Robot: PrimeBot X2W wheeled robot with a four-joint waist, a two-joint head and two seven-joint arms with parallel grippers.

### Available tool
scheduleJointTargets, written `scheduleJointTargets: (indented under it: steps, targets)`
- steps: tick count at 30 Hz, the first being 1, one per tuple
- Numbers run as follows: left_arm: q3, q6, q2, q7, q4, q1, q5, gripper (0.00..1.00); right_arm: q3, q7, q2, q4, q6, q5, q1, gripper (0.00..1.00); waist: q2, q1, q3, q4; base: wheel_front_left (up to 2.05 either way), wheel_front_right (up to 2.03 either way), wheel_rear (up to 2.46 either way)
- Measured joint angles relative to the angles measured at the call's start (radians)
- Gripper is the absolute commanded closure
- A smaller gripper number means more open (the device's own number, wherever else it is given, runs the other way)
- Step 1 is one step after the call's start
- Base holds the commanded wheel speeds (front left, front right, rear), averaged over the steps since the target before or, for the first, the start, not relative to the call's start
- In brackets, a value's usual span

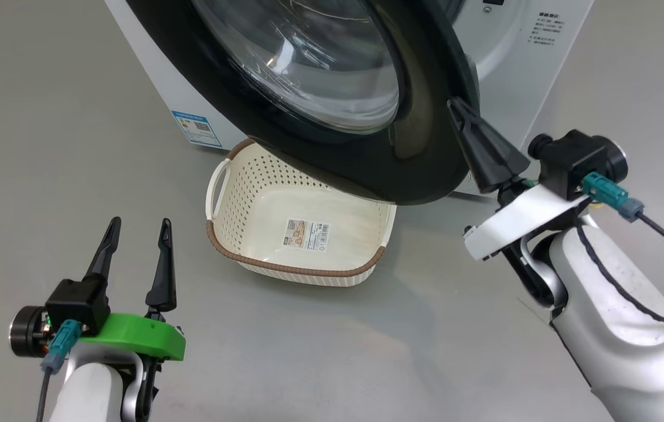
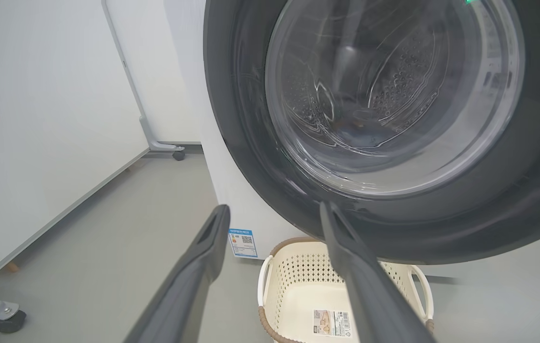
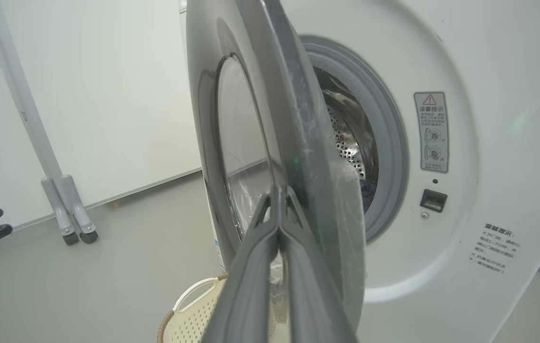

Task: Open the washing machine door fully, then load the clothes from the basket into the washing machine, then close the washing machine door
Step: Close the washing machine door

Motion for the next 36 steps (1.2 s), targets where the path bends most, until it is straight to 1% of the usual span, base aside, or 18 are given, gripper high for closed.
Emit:
scheduleJointTargets:
  steps: [7,12,18,20,28,36]
  targets:
    - [-0.004,-0.001,-0.003,0.0,-0.009,-0.02,-0.002,0.0,-0.041,-0.007,-0.022,0.027,-0.033,-0.015,-0.084,1.0,0.0,0.0,0.03,-0.001,0.0,0.0,0.0]
    - [-0.01,-0.004,-0.005,0.0,-0.013,-0.032,-0.003,0.0,-0.043,-0.007,-0.042,0.058,-0.033,-0.039,-0.152,1.0,0.0,0.0,0.058,0.004,0.0,0.0,0.0]
    - [-0.031,-0.007,-0.009,0.0,-0.014,-0.053,-0.018,0.0,-0.056,0.003,-0.04,0.093,-0.034,-0.039,-0.222,1.0,0.0,0.0,0.096,0.017,0.0,0.0,0.0]
    - [-0.034,-0.008,-0.012,0.0,-0.015,-0.062,-0.024,0.0,-0.06,0.008,-0.038,0.102,-0.042,-0.039,-0.244,1.0,0.0,0.0001,0.11,0.023,0.0,0.0,0.0]
    - [-0.045,-0.008,-0.016,0.0,-0.019,-0.089,-0.047,0.0,-0.07,0.03,-0.033,0.151,-0.044,-0.046,-0.314,1.0,0.0,0.0,0.17,0.046,0.0,0.0,0.0]
    - [-0.083,-0.01,-0.019,0.0,-0.032,-0.131,-0.092,0.0,-0.102,0.037,-0.041,0.182,-0.079,-0.063,-0.406,1.0,0.0,0.0001,0.232,0.065,0.0,0.0,0.0]
